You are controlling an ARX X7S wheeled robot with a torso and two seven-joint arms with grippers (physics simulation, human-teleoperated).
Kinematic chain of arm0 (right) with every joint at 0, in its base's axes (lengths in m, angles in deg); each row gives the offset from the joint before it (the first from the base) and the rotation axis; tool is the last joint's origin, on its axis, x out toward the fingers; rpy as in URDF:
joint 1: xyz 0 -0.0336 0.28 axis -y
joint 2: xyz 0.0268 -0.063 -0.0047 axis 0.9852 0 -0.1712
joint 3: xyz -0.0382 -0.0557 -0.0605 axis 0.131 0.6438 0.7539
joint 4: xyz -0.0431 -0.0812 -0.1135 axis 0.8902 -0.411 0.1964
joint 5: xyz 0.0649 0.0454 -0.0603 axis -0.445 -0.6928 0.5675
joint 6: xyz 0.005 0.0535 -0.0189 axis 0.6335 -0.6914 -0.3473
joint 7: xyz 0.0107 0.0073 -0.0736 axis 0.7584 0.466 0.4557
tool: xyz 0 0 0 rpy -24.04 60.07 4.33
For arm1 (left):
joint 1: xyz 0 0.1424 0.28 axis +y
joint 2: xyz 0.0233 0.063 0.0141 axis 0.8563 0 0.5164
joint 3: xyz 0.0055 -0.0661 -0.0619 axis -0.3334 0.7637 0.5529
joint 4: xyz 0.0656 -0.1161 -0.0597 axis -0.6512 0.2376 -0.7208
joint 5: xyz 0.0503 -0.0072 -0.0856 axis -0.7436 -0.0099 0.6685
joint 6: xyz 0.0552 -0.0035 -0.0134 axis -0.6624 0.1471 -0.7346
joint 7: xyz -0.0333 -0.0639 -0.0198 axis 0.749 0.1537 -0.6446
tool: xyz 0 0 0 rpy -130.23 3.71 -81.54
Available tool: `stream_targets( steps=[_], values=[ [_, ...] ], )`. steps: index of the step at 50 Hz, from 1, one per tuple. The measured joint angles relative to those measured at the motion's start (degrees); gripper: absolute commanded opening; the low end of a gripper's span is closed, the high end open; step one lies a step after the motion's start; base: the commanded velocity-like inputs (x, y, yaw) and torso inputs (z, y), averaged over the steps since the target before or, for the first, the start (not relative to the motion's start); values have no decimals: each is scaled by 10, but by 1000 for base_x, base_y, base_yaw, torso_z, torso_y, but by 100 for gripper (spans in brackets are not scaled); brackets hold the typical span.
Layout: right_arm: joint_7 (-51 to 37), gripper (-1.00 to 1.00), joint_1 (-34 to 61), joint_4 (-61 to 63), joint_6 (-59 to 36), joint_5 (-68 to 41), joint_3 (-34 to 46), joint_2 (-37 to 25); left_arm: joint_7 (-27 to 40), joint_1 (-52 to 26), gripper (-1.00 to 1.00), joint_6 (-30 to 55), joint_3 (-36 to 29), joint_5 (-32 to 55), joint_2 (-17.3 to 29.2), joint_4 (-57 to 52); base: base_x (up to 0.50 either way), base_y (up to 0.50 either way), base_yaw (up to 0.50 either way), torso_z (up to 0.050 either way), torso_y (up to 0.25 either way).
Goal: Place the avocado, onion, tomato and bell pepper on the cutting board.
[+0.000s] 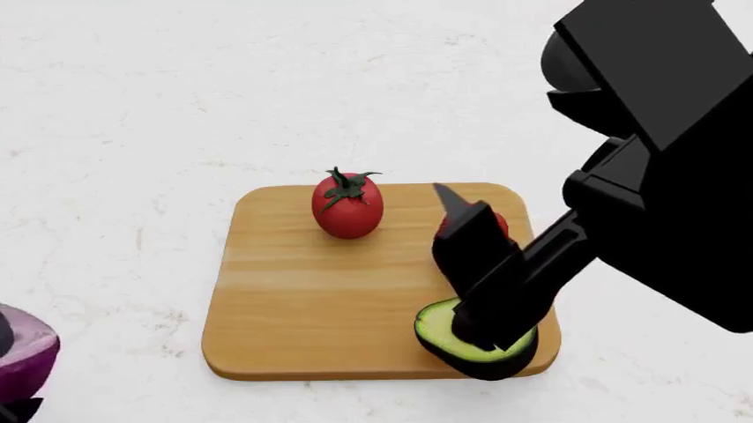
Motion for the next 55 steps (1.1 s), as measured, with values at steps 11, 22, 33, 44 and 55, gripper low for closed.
stream_targets(
  steps=[11,22,33,44,55],
  values=[
    [9,100,-16,-3,14,15,1,-6,-31,-2,-100,-5,2,-30,-60,46,0,0,0,0,0],
    [14,100,-25,-7,21,26,5,-6,-79,-5,-100,-7,2,-70,-117,98,0,0,0,0,0],
    [20,100,-28,-15,24,37,9,-5,-140,-9,-100,-8,-3,-114,-178,153,0,0,0,0,0],
    [23,100,-32,-23,28,45,11,-8,-193,-7,-100,-16,-9,-150,-231,196,0,0,0,0,0],
    [20,100,-34,-24,29,45,12,-9,-239,-1,-100,-28,-18,-185,-278,240,0,0,0,1,0]
  ],
)
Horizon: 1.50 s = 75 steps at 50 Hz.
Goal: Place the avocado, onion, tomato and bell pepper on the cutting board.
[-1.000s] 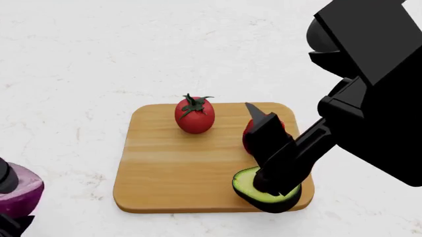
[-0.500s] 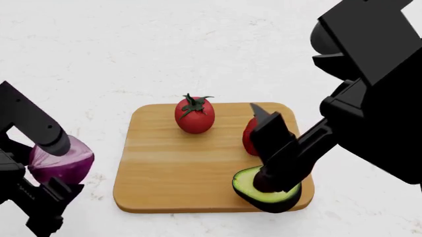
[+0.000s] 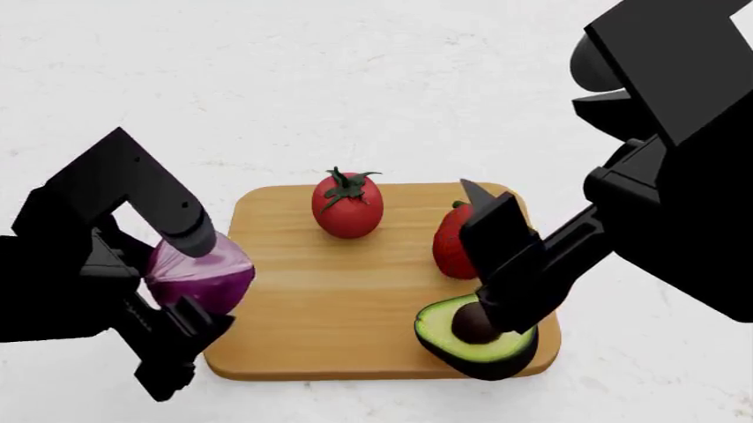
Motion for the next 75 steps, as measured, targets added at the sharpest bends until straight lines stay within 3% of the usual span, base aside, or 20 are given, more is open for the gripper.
stream_targets(
  steps=[30,60,61,75],
  values=[
    [-6,100,-3,0,1,-4,2,-7,-124,-4,-100,-39,-25,-89,-122,145,0,0,0,0,0],
    [-7,100,-2,-1,2,-5,5,-2,-173,16,-100,-58,-45,-125,-160,211,0,0,0,0,0],
    [-7,100,-1,-1,2,-5,5,-1,-173,16,100,-58,-45,-125,-160,212,0,0,0,0,0],
    [-7,100,10,-6,-4,-1,7,3,-166,7,100,-55,-38,-116,-158,211,0,0,0,0,0]
  ],
)
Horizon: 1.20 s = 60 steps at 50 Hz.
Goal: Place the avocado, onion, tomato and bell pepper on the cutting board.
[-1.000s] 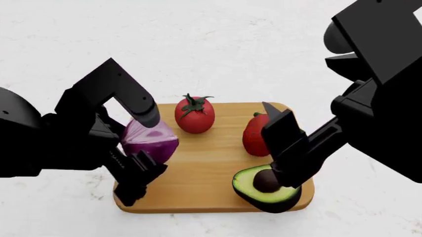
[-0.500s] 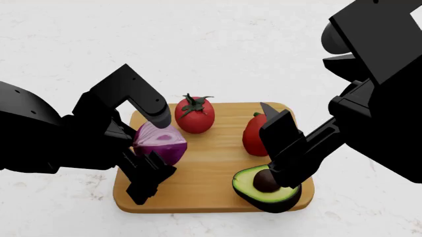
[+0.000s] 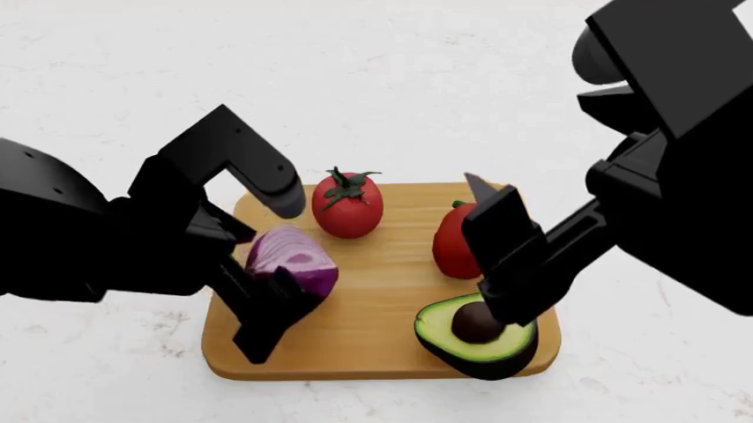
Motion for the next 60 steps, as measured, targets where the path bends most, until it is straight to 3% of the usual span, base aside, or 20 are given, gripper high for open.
stream_targets(
  steps=[12,29,43,60],
  values=[
    [-4,100,8,0,-4,-3,-1,0,27,-9,100,11,16,27,22,-39,0,0,0,0,0],
    [-21,100,19,7,-8,-25,-8,-6,103,-22,100,28,59,108,90,-146,0,0,0,0,0],
    [-74,100,32,46,-6,-87,-24,-26,180,-35,100,16,113,198,171,-270,0,0,0,0,0],
    [-222,100,68,170,48,-249,-66,-90,284,-14,100,-77,193,262,299,-455,0,0,0,0,0]
  ],
)
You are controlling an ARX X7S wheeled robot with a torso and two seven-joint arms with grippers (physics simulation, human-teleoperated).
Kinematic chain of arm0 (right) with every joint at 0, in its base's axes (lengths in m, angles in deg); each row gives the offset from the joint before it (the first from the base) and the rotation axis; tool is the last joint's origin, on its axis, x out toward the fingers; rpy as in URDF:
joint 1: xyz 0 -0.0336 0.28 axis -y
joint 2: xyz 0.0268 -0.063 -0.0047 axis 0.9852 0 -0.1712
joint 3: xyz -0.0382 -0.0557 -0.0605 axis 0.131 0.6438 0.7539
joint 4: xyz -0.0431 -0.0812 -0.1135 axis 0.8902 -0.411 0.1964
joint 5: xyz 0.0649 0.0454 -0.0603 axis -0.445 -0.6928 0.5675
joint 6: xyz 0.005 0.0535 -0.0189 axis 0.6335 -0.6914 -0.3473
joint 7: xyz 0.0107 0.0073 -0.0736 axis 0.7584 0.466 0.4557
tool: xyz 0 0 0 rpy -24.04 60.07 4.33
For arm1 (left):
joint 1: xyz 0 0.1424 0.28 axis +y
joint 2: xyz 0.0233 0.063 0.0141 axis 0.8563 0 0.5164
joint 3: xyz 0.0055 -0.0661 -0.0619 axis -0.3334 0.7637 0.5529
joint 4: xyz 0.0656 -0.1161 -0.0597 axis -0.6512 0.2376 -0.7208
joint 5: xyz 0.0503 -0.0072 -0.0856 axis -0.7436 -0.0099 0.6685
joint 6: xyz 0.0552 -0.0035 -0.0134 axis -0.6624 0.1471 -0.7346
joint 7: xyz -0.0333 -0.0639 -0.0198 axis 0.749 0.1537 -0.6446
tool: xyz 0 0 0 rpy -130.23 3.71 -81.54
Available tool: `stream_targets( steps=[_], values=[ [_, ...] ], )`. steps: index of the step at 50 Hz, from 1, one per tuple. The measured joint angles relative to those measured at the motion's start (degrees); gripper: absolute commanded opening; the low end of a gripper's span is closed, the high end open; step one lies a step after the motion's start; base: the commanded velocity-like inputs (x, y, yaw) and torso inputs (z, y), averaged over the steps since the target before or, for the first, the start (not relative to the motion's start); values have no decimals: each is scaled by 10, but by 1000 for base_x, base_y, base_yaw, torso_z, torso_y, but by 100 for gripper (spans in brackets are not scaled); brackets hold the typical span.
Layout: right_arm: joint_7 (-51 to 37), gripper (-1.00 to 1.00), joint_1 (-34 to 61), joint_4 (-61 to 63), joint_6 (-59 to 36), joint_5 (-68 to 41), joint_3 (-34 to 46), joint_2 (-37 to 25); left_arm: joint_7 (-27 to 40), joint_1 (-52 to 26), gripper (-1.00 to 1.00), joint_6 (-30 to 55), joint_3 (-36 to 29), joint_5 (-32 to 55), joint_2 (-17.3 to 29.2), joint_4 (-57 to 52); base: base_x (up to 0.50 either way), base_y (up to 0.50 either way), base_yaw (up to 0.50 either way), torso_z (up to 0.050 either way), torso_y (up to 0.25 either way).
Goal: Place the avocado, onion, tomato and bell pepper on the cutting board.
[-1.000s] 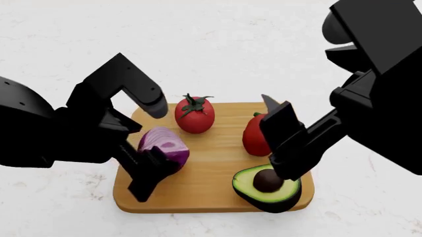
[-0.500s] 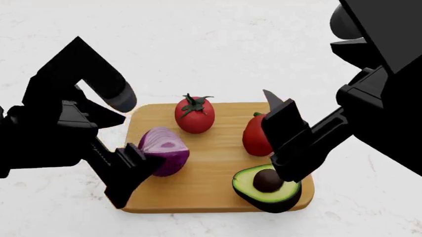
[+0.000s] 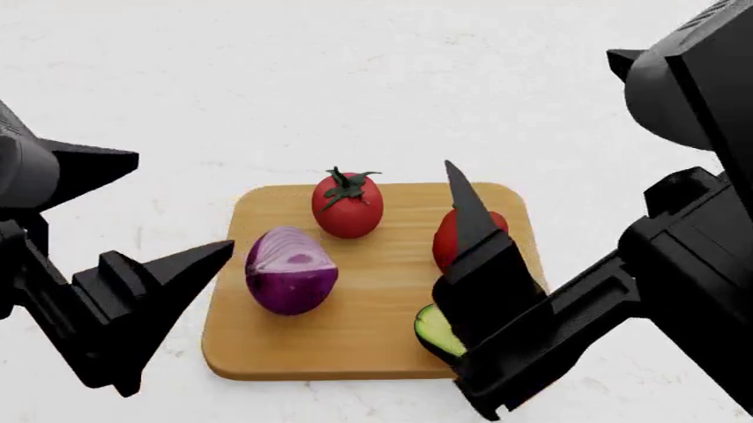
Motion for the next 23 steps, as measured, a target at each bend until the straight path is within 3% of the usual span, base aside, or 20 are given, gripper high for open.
stream_targets(
  steps=[23],
  values=[
    [-211,100,148,121,43,-217,-35,-70,121,-10,100,-187,138,67,160,-215,0,0,0,0,0]
  ],
)
